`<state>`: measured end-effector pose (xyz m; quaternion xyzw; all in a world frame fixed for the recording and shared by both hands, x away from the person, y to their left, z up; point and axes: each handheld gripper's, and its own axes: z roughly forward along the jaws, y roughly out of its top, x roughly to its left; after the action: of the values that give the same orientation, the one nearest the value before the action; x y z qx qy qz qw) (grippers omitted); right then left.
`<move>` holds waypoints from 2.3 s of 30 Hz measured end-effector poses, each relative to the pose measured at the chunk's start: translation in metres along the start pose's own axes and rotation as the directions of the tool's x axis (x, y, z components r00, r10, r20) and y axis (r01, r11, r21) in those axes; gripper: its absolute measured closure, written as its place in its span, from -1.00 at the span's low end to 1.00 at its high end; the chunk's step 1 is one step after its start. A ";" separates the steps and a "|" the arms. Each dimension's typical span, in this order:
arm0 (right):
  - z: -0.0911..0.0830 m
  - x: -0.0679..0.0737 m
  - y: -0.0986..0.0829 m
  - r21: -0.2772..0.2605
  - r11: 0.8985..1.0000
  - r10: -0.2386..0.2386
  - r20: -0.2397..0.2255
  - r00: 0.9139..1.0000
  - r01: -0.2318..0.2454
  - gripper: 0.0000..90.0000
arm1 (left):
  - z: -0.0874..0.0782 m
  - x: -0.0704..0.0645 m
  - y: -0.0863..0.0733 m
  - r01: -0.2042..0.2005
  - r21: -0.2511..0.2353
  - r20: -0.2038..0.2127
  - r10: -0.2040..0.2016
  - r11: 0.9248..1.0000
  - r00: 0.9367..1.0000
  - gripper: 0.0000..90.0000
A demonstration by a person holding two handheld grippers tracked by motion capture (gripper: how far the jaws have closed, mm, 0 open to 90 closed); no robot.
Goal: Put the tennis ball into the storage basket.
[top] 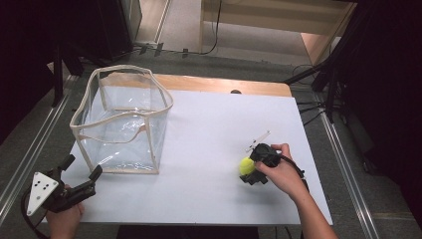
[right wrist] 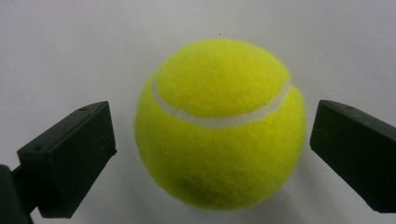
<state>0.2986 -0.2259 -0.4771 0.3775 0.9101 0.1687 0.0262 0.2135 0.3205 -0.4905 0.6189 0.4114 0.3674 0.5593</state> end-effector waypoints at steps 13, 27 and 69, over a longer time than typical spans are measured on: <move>0.001 0.000 0.000 0.008 1.000 0.011 0.001 1.000 -0.011 -0.83 | 0.000 0.000 0.000 -0.002 0.001 0.001 0.002 1.000 1.000 -0.78; 0.004 0.000 0.001 0.000 1.000 0.006 0.001 1.000 -0.006 -0.69 | 0.000 0.000 0.000 -0.003 0.003 -0.001 0.003 1.000 1.000 -0.78; 0.001 0.003 0.009 -0.017 1.000 0.002 0.014 1.000 -0.001 -0.48 | 0.000 0.000 0.000 -0.004 0.004 -0.004 0.004 1.000 1.000 -0.78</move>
<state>0.3025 -0.2175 -0.4752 0.3791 0.9082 0.1738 0.0355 0.2132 0.3204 -0.4904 0.6201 0.4121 0.3687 0.5566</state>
